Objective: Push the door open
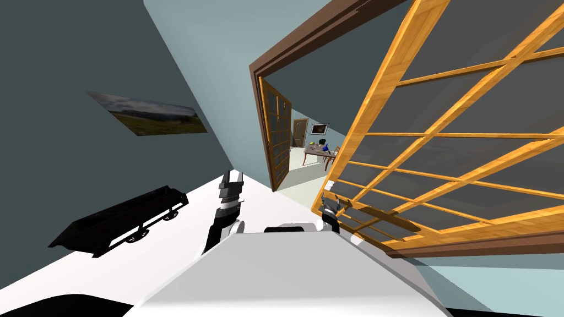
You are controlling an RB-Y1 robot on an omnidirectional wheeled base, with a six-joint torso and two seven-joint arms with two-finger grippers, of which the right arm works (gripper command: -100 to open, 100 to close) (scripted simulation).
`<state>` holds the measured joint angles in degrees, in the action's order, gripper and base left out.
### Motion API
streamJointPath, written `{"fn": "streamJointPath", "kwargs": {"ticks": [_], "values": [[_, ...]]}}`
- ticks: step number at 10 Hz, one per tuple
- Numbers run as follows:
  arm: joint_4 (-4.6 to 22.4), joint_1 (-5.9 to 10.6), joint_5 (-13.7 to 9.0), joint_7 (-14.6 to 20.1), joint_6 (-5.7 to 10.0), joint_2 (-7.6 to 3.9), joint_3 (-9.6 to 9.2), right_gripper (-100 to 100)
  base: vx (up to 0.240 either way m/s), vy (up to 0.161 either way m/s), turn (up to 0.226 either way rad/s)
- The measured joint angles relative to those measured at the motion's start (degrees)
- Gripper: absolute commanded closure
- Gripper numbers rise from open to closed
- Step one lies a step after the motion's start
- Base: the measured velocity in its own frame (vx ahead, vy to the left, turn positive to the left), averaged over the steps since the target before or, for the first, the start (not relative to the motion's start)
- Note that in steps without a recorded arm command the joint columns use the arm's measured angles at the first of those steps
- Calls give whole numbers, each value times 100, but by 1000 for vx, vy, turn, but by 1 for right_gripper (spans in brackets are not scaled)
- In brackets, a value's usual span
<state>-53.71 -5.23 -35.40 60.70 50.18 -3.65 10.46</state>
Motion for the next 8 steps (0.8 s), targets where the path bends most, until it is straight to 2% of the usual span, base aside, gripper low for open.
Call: {"fn": "streamJointPath", "kwargs": {"ticks": [2, 8], "values": [[71, -7, 2, 138, -21, -16, -110, -100, 2, -2, -6], [51, -29, 2, 167, -30, -15, -128, -100, 1, -2, -5]]}}
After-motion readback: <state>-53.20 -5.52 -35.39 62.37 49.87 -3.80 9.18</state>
